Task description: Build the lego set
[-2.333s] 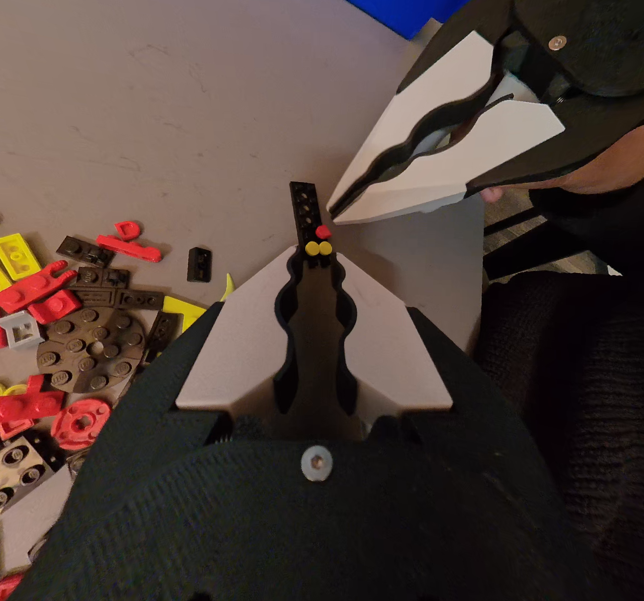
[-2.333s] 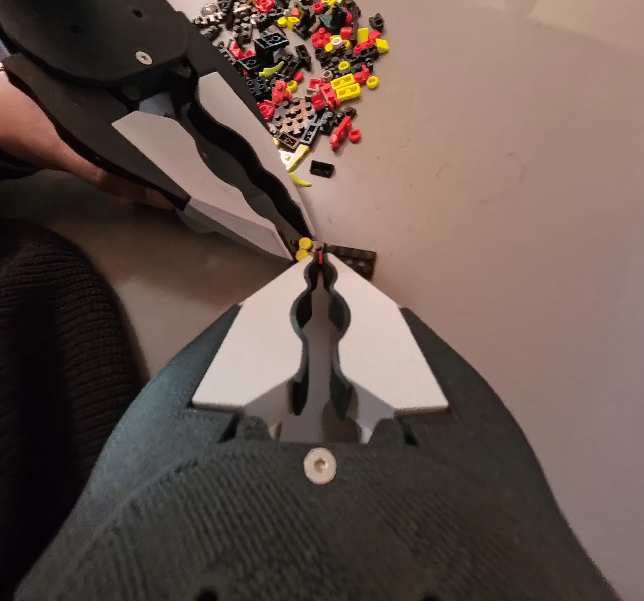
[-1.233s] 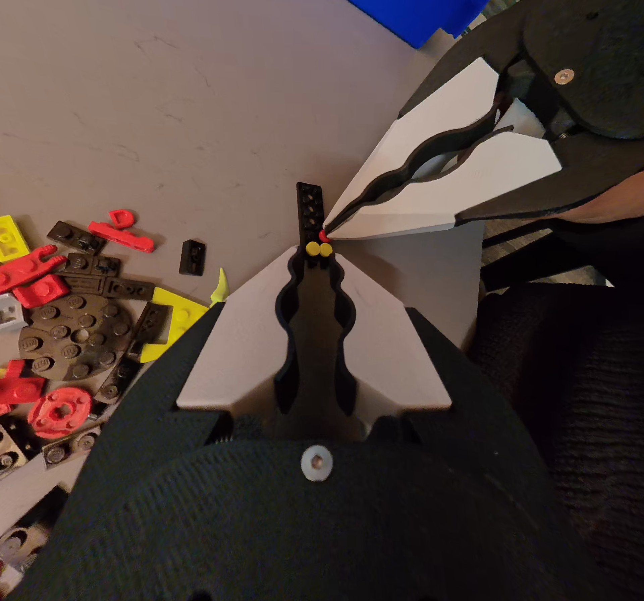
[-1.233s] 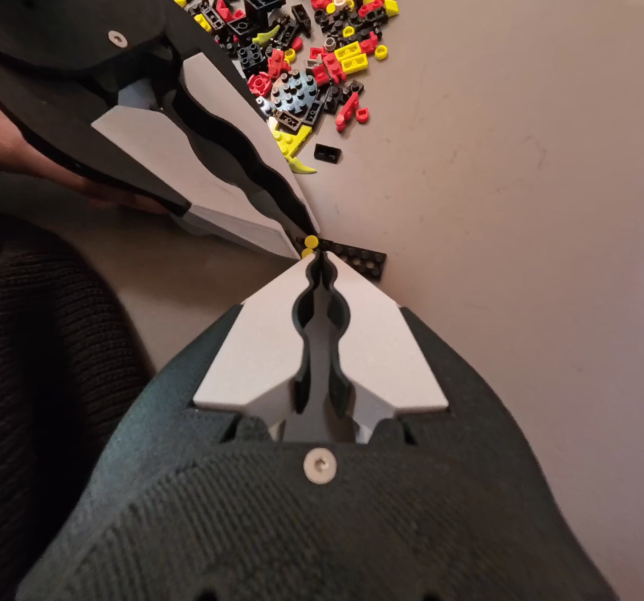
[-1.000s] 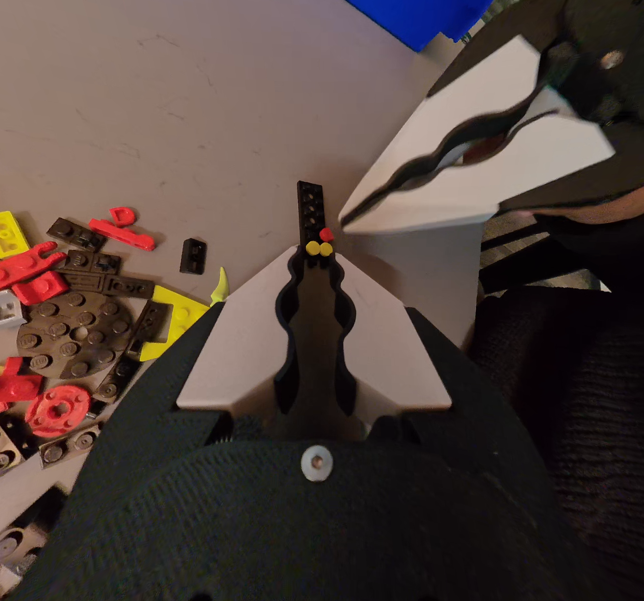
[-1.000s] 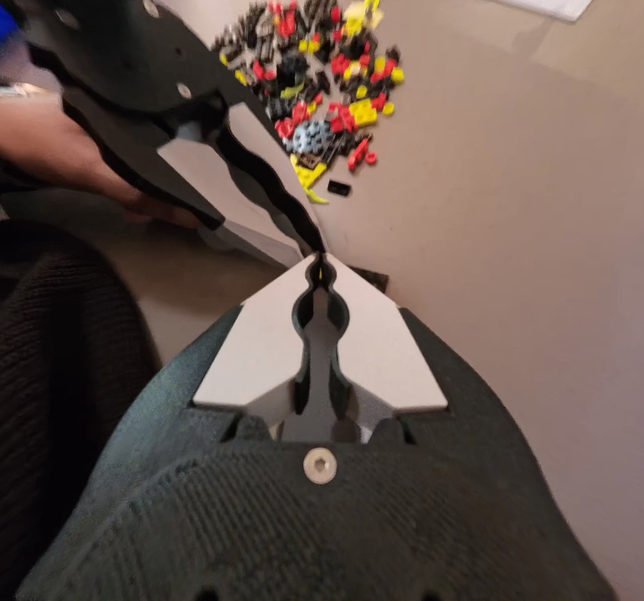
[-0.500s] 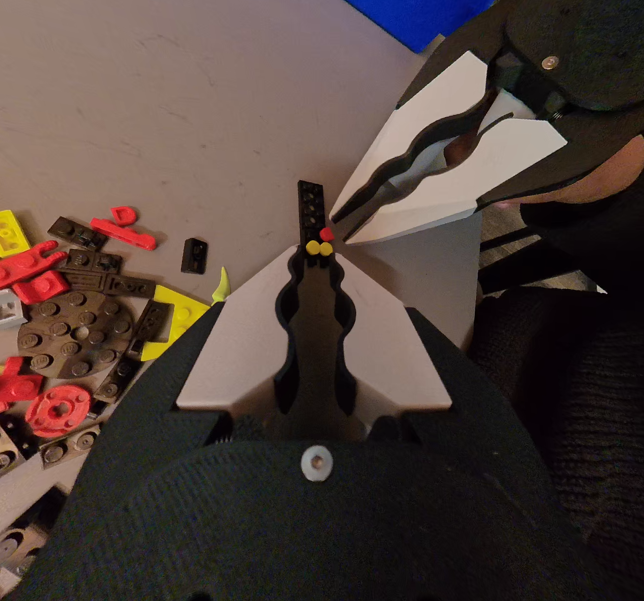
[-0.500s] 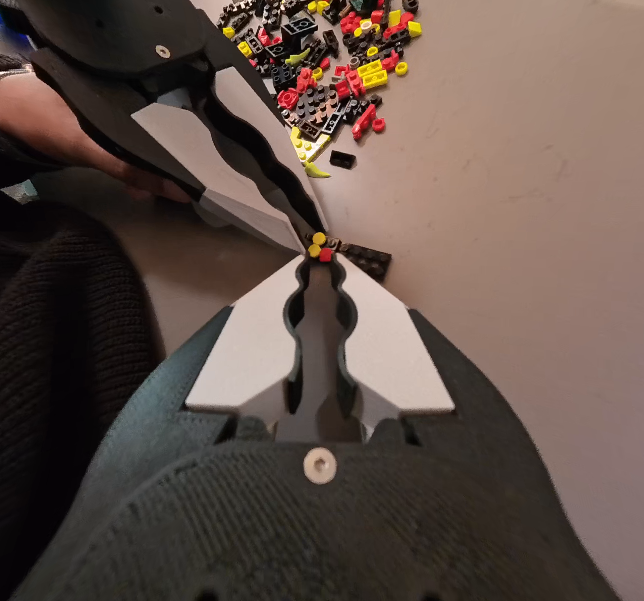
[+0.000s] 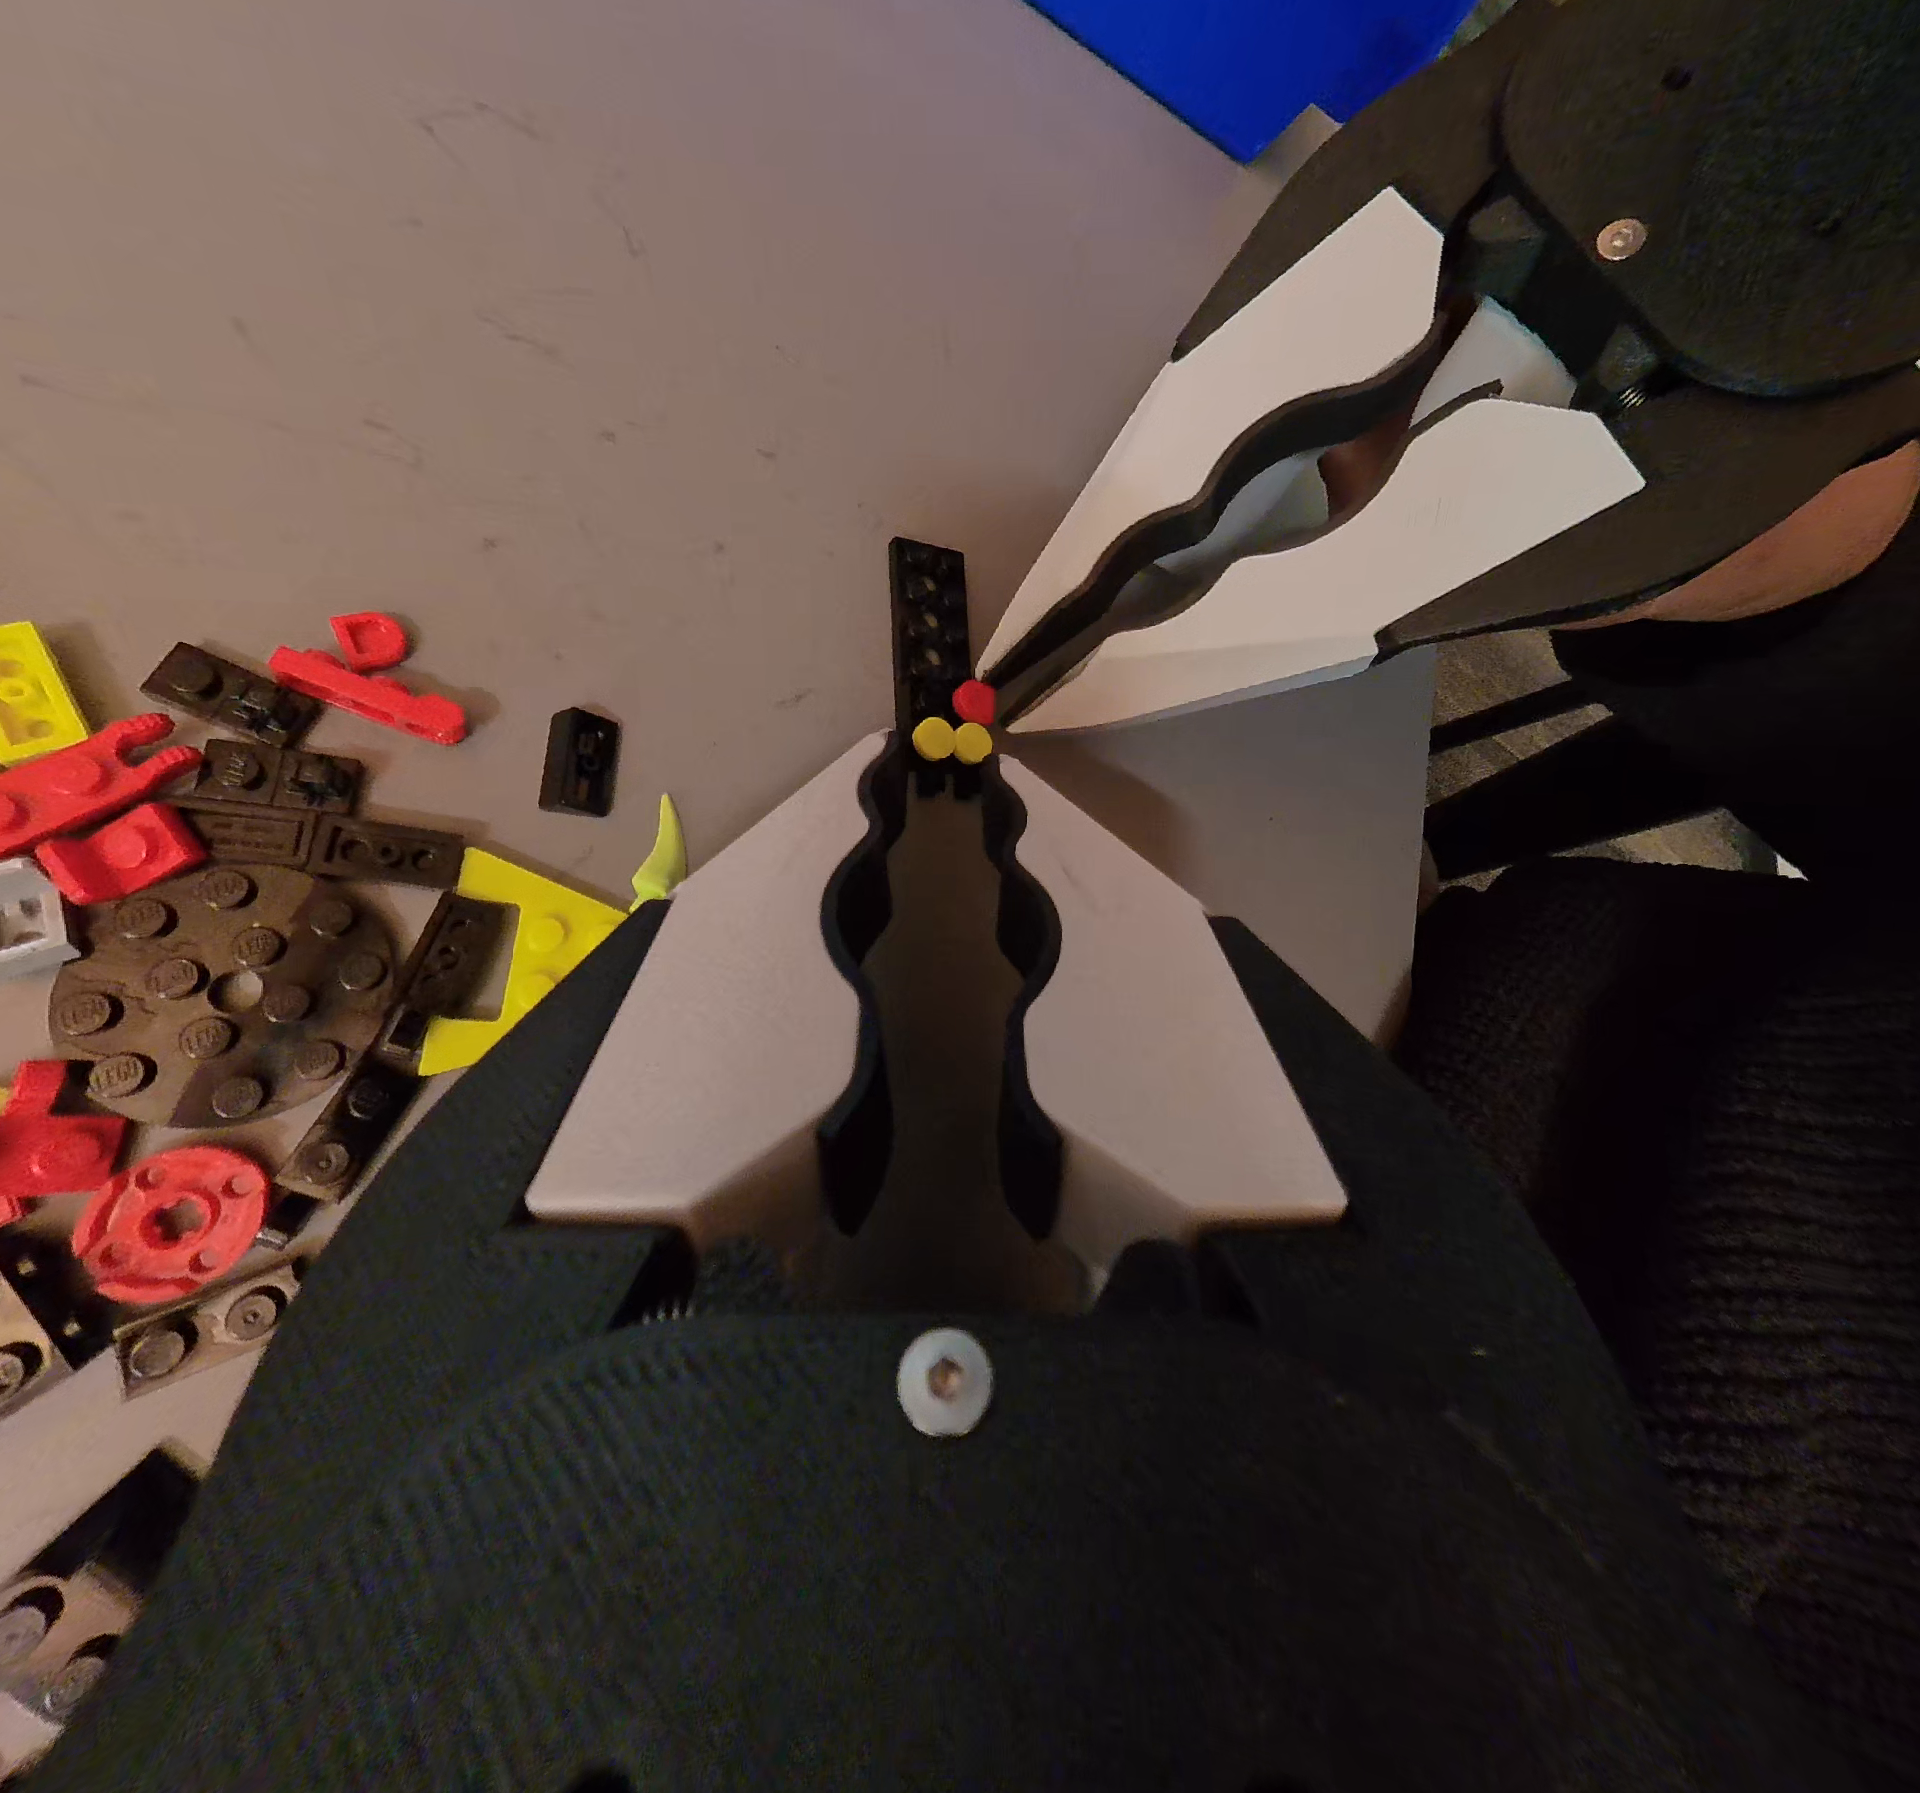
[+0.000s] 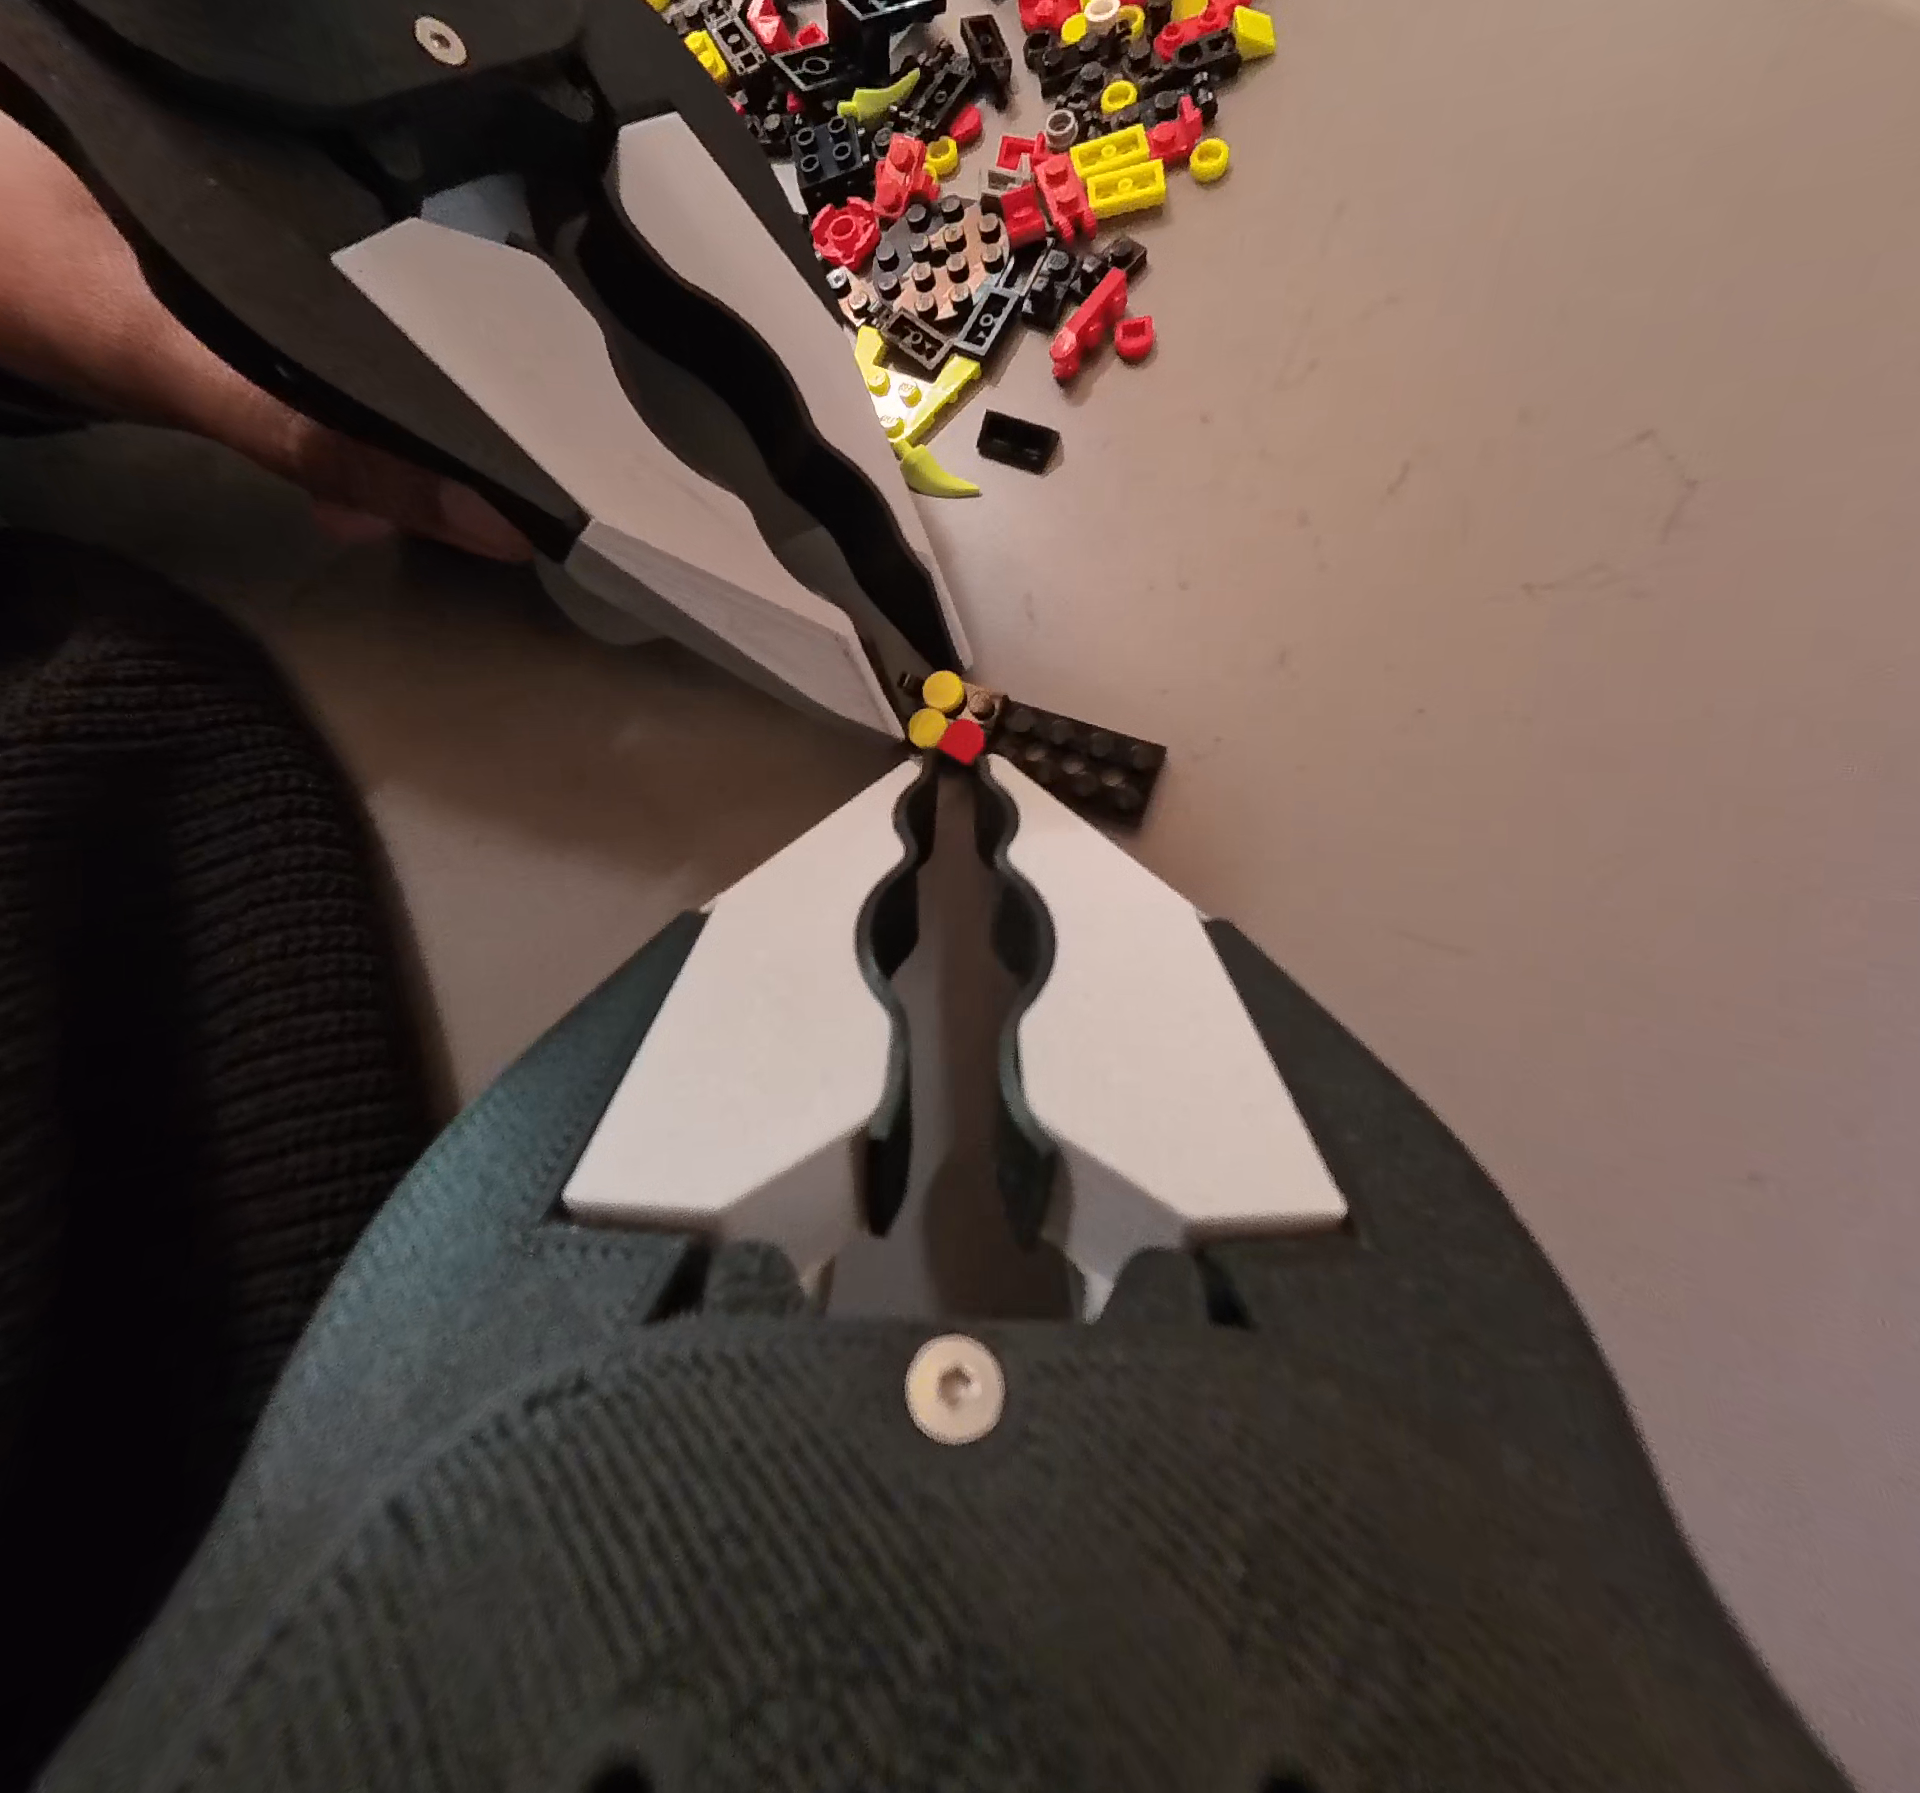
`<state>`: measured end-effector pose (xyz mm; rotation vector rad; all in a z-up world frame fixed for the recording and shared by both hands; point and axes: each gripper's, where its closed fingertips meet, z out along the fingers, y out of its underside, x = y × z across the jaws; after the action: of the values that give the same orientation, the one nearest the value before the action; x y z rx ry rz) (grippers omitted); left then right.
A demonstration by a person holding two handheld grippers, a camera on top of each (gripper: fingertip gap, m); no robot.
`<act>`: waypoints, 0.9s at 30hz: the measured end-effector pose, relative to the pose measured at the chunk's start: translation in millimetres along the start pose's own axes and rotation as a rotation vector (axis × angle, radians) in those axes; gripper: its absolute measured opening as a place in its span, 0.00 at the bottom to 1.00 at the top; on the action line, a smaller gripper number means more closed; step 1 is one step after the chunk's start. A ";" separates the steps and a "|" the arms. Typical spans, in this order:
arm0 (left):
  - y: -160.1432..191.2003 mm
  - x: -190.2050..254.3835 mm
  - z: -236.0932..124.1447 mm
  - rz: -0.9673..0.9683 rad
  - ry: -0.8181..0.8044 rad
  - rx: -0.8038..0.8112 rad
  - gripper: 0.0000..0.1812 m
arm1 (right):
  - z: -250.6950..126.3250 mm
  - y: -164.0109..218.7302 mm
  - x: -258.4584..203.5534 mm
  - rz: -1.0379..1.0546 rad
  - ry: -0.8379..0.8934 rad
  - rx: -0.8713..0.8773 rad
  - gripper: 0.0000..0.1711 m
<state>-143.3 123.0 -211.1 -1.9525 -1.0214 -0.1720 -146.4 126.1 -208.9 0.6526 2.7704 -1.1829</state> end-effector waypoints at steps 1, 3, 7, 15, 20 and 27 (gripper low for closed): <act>0.0 0.0 0.0 0.000 0.000 0.000 0.07 | 0.0 0.0 -0.1 0.001 -0.001 0.000 0.03; 0.0 0.0 0.0 0.000 0.000 0.000 0.07 | -0.4 0.1 2.0 0.000 0.012 -0.001 0.03; 0.0 0.0 0.0 0.000 0.001 -0.001 0.07 | -2.3 -3.3 1.9 0.003 0.008 0.018 0.04; 0.1 0.5 0.3 -0.003 0.005 -0.001 0.07 | -1.3 -9.4 -0.7 -0.016 0.014 0.040 0.00; 0.1 0.6 0.4 -0.005 0.007 -0.001 0.07 | 1.6 -7.7 -0.1 -0.014 0.018 0.027 0.00; 0.2 0.7 0.5 -0.003 0.009 -0.001 0.07 | 1.9 -7.5 0.2 0.043 -0.013 0.018 0.00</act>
<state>-142.9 123.7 -211.2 -1.9499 -1.0187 -0.1830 -149.8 120.3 -205.2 0.7003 2.7234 -1.2012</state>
